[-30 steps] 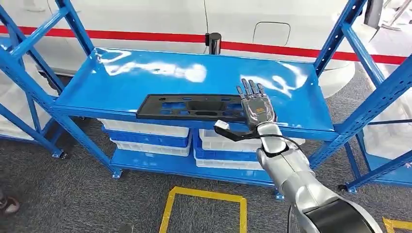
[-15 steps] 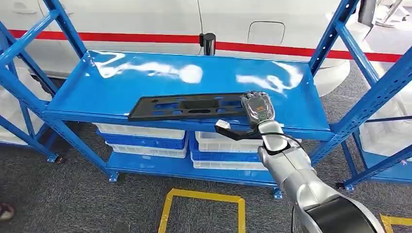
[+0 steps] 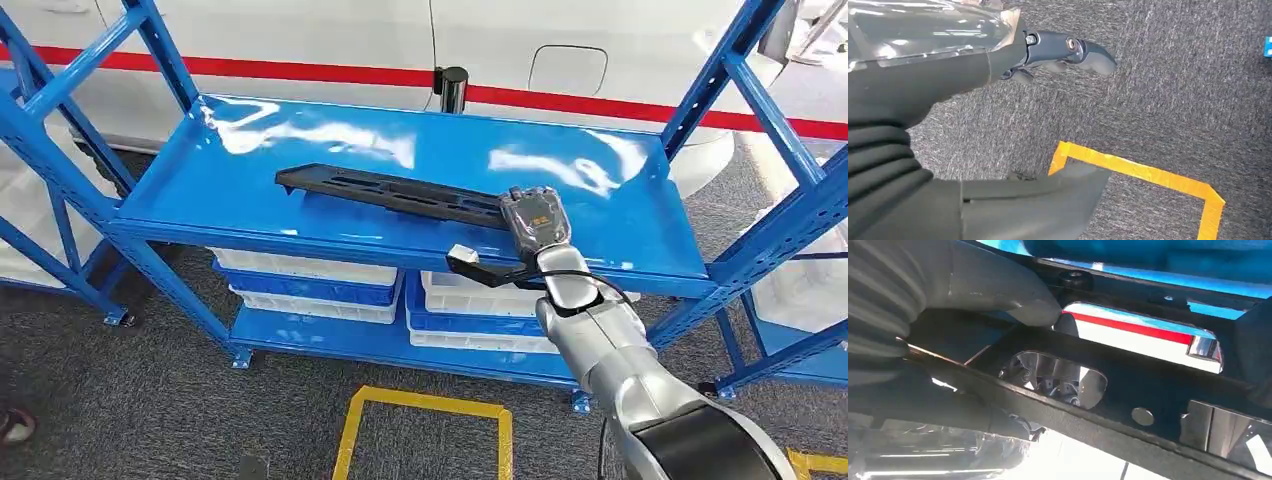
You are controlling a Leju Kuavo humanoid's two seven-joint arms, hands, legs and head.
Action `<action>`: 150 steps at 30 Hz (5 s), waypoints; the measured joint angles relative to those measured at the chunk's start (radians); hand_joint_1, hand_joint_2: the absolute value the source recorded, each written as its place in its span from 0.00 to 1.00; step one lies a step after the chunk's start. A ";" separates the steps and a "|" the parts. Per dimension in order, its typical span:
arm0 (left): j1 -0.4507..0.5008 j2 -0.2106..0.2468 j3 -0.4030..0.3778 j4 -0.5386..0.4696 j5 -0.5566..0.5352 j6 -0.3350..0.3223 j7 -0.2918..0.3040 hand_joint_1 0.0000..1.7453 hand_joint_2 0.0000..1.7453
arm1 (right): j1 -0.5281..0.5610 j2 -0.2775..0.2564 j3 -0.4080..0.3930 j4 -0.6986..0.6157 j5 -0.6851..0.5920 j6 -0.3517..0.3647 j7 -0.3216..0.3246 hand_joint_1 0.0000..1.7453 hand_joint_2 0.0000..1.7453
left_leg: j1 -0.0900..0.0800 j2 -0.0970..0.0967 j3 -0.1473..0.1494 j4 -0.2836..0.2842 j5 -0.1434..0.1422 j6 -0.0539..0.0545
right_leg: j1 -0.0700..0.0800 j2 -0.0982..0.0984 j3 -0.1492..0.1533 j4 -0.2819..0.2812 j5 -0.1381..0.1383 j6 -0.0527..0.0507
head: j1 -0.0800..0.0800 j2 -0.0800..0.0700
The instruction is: Take the parts from the cabinet and place them on the table.
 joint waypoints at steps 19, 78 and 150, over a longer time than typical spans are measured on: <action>0.012 0.024 0.019 0.000 0.024 -0.010 0.019 0.00 1.00 | -0.005 0.000 0.000 -0.003 -0.012 0.002 -0.019 0.95 1.00 | 0.004 0.000 0.000 0.000 0.000 0.000 | 0.003 0.000 0.000 0.001 -0.002 0.010 | 0.000 0.000; -0.037 0.016 0.056 -0.001 0.048 -0.015 0.192 0.00 1.00 | 0.115 -0.201 -0.143 -0.561 -0.632 0.210 -0.518 0.97 1.00 | 0.002 -0.001 -0.006 0.007 0.007 0.007 | -0.005 0.013 0.014 0.043 -0.030 0.035 | 0.003 0.000; 0.028 0.045 0.136 -0.008 0.166 0.026 0.135 0.00 1.00 | 0.088 -0.029 -0.084 -0.560 -0.538 0.203 -0.451 0.97 1.00 | 0.013 0.006 -0.138 0.299 -0.115 -0.036 | -0.001 -0.001 -0.014 0.035 -0.022 -0.039 | -0.002 0.000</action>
